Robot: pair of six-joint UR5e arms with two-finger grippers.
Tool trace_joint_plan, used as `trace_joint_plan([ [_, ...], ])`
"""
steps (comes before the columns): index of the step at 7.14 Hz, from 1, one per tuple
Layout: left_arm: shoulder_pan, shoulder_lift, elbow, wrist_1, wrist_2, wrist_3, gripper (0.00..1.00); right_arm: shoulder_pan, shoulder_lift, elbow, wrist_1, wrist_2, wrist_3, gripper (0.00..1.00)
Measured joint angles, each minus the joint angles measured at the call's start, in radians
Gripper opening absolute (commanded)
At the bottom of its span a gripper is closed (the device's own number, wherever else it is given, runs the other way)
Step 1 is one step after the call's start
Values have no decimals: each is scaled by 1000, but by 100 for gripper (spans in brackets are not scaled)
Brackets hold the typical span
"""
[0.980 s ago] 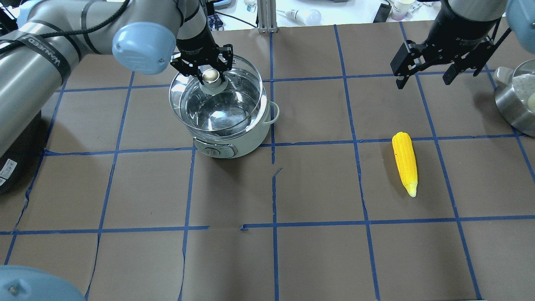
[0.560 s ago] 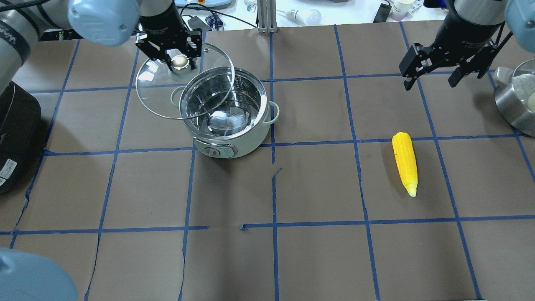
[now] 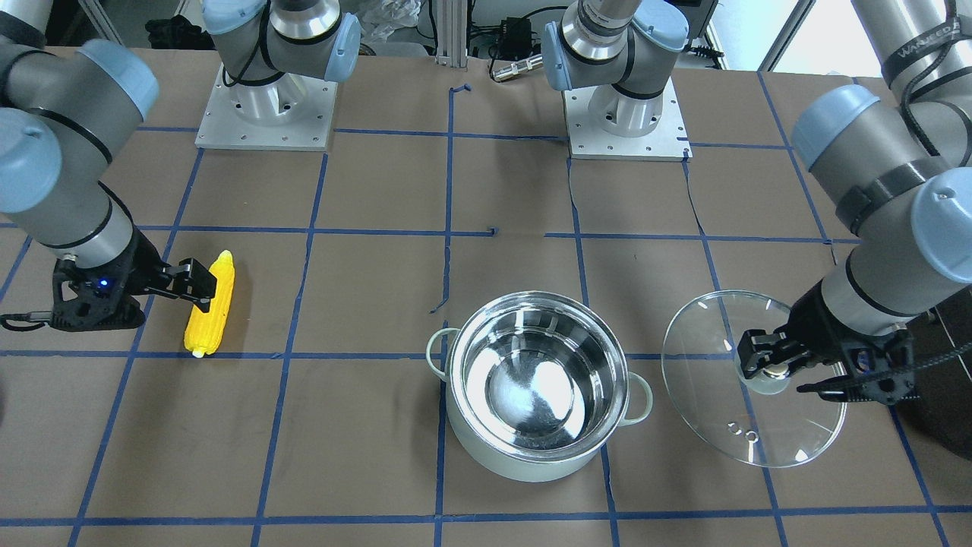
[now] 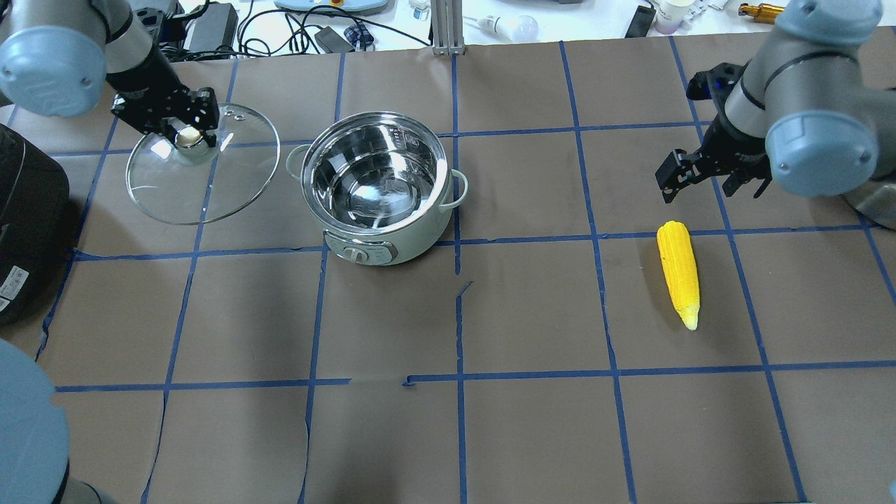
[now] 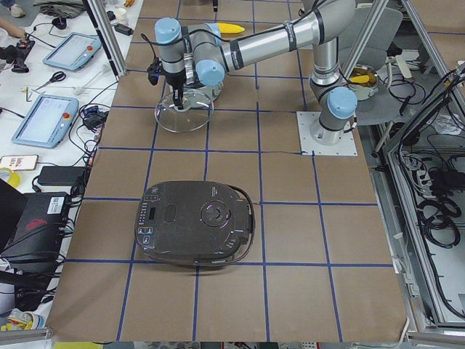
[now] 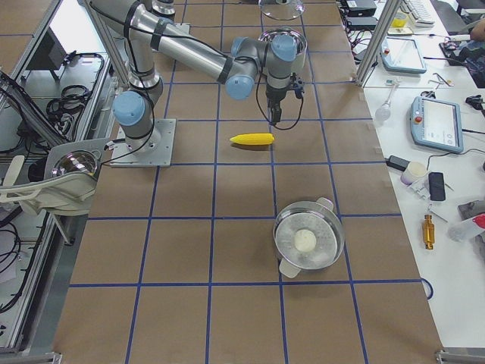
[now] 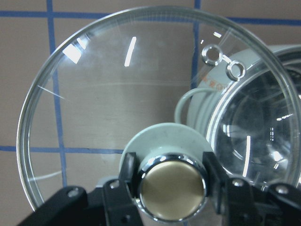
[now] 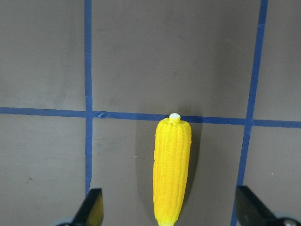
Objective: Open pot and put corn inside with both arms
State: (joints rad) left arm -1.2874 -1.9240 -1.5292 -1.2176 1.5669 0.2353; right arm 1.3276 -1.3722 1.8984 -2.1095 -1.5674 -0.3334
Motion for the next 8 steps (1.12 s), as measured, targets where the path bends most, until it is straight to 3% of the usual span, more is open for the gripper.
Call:
trace_joint_plan([
  [2, 98, -14, -155, 212, -36, 119, 13, -20, 37, 135, -189, 0, -33, 100],
  [5, 125, -29, -239, 289, -49, 114, 13, -24, 76, 183, -218, -8, -29, 90],
  [6, 126, -33, -242, 287, -49, 97, 14, -24, 80, 191, -217, -11, -23, 75],
  [7, 126, -37, -243, 284, -50, 80, 19, -24, 81, 199, -216, -13, -14, 36],
  [8, 126, -38, -244, 283, -50, 71, 29, -24, 81, 203, -216, -14, -9, 9],
])
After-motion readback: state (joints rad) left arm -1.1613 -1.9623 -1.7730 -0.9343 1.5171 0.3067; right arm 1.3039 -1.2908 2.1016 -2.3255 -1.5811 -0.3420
